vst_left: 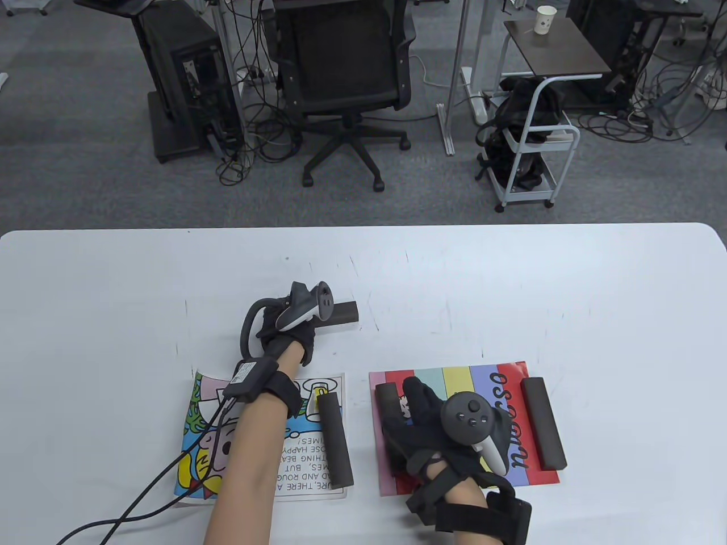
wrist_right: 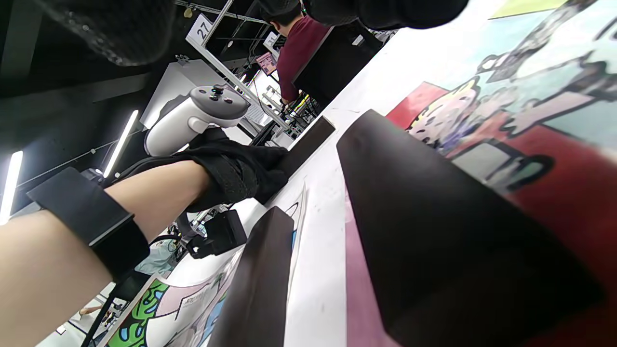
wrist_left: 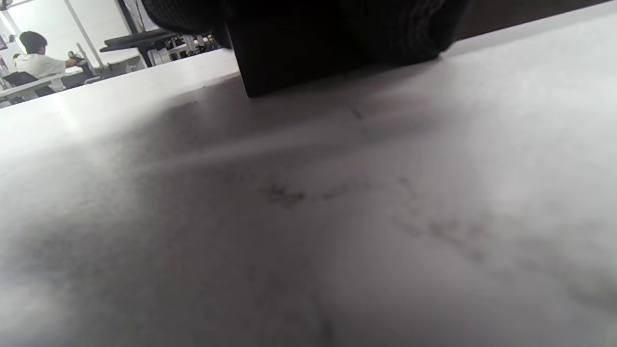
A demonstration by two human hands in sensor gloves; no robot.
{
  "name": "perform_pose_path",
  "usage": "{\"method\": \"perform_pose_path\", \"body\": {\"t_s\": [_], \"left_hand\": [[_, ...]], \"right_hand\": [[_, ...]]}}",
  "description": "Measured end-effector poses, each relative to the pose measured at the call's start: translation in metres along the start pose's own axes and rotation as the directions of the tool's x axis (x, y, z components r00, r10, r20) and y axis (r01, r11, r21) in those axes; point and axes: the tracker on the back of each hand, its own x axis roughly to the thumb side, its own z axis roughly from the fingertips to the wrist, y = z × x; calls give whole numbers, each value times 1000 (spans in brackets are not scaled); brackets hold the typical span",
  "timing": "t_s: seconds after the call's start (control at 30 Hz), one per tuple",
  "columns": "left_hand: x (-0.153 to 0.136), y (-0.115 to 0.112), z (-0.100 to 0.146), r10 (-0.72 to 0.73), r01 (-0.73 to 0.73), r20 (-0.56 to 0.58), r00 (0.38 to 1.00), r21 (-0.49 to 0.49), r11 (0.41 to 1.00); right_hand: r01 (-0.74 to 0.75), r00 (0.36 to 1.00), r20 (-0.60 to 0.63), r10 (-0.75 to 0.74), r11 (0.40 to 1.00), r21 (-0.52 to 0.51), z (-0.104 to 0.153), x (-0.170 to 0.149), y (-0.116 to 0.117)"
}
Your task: Unroll posters and secure with paperweights
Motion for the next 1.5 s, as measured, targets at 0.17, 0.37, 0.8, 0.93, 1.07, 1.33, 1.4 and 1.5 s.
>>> {"method": "perform_pose_path", "body": {"t_s": [0.17, 0.37, 0.8, 0.93, 1.07, 1.33, 1.4, 1.5], "left_hand": [[-6, 1, 10, -28, 28, 2, 1000, 22, 999], [-25, 32, 55, 147, -148, 14, 989, 146, 978], [-99, 69, 203, 427, -421, -7, 904, 153, 894], [-118, 45, 231, 440, -434, -63, 896, 88, 897], [-129, 15, 243, 405, -406, -137, 904, 23, 914], [-154, -39, 236, 250, -308, -366, 896, -111, 945], [-159, -48, 231, 225, -304, -411, 883, -138, 943], [-163, -59, 224, 158, -266, -460, 874, -179, 947]], "right_hand": [[-5, 1000, -3, 5, 1000, -7, 1, -2, -1], [-2, 1000, 17, 2, 1000, -8, 2, 1, -1], [12, 1000, 29, -11, 1000, -7, 1, 0, -1], [14, 999, 29, -14, 1000, -5, 1, 0, -1], [22, 999, 34, -22, 1000, -2, 1, 1, 0], [15, 999, 42, -16, 1000, 14, 0, 2, 3], [14, 999, 43, -14, 1000, 18, 0, 2, 3], [7, 999, 46, -8, 1000, 25, -1, 3, 4]]}}
